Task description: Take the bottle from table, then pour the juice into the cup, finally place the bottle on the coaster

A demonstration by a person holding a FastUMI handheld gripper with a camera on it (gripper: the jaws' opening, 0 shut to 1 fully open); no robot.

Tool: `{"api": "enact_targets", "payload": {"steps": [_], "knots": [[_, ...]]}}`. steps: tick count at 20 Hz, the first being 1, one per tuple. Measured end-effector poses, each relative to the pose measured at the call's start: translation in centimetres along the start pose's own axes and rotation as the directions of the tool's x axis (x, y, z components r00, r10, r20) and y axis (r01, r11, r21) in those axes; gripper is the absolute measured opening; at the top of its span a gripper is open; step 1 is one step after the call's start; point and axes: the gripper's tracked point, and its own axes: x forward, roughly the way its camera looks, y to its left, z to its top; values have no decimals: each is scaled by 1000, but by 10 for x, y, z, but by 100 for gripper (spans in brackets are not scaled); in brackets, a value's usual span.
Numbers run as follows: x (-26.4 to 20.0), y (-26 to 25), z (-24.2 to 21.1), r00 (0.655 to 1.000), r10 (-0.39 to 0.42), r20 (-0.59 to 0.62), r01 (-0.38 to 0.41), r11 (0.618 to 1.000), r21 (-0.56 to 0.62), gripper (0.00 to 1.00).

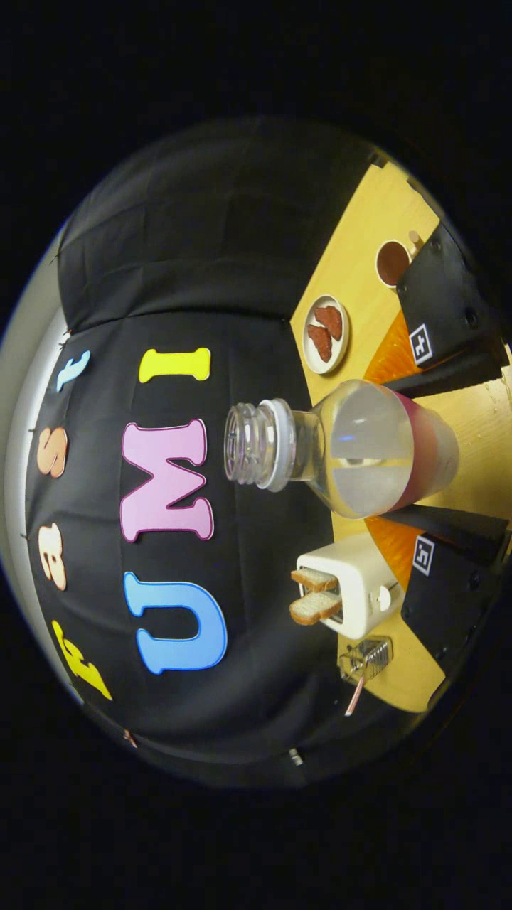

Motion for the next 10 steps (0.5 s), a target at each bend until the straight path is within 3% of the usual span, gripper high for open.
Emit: {"api": "enact_targets", "payload": {"steps": [6, 10], "knots": [[54, -2, -38, 999, -46, 18, 48, 987, -154, 72], [76, -3, -65, 997, -67, -21, 63, 986, -153, 71]]}}
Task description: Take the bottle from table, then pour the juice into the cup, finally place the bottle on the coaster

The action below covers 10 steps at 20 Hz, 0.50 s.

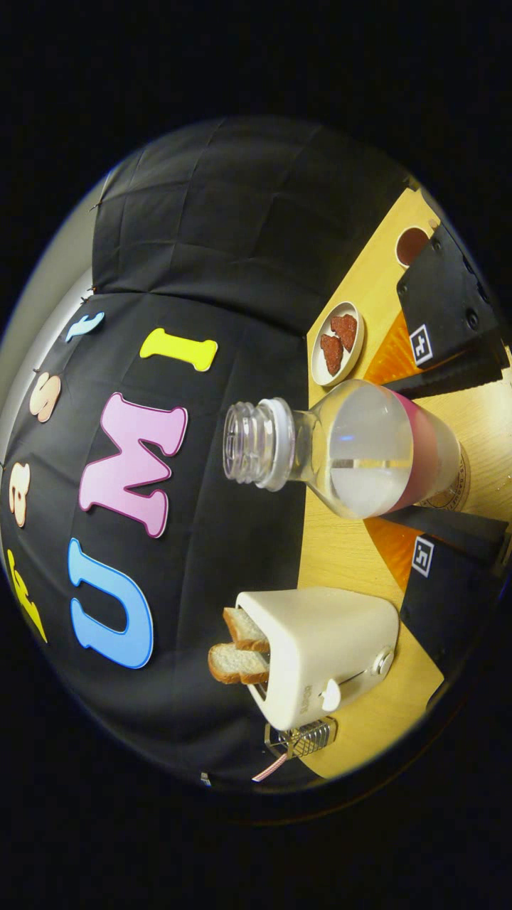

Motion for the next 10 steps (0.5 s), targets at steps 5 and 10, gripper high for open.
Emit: {"api": "enact_targets", "payload": {"steps": [5, 10], "knots": [[11, -4, -9, 1000, -15, -13, 16, 993, 118, 72], [17, -3, -23, 999, -3, -45, 12, 981, 193, 72]]}}
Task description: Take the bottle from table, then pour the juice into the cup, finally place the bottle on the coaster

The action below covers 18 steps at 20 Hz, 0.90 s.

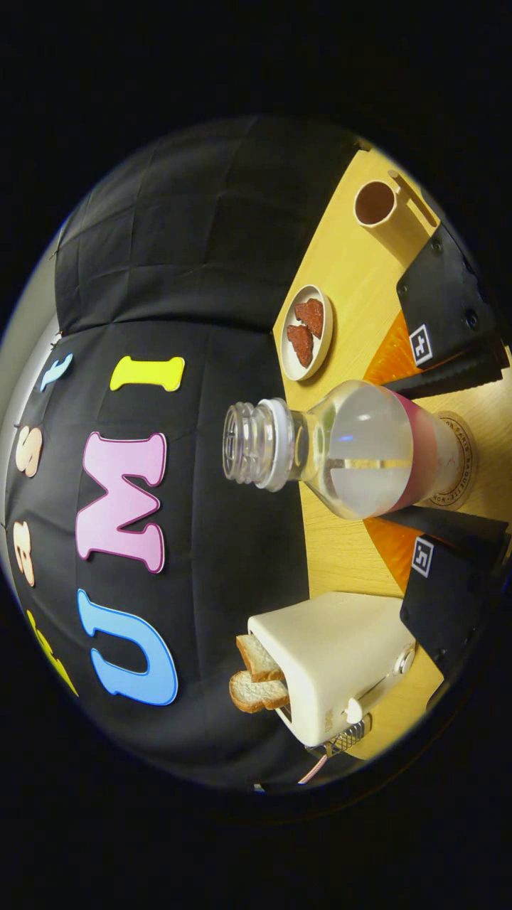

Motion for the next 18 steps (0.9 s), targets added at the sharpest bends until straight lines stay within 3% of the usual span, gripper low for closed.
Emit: {"api": "enact_targets", "payload": {"steps": [7, 9, 10, 11, 18], "knots": [[-2, 2, -12, 1000, 10, -17, -10, 1000, -28, 77], [-5, 0, -13, 1000, 8, -21, -9, 999, -46, 82], [-10, -1, -12, 1000, 7, -24, -8, 998, -57, 95], [-12, -1, -12, 999, 12, -30, -14, 998, -62, 100], [-68, 1, -3, 997, 60, -47, -65, 992, -110, 97]]}}
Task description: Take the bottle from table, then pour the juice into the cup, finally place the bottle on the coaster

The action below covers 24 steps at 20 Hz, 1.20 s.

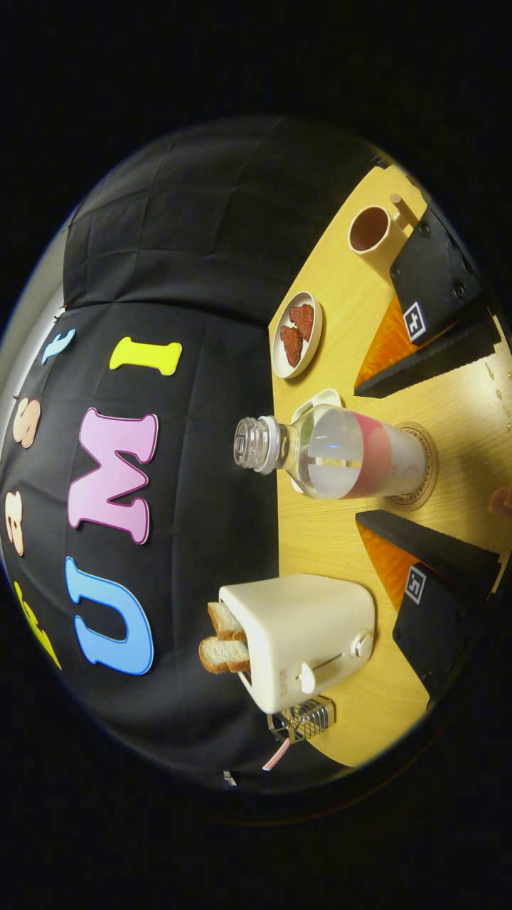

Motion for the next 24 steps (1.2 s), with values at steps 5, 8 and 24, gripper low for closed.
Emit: {"api": "enact_targets", "payload": {"steps": [5, 8, 24], "knots": [[-72, 1, 42, 995, 59, 79, -62, 997, 45, 97], [-120, -4, 70, 988, 98, 122, -104, 994, 46, 97], [-268, -75, 170, 917, 294, 270, -265, 954, -138, 97]]}}
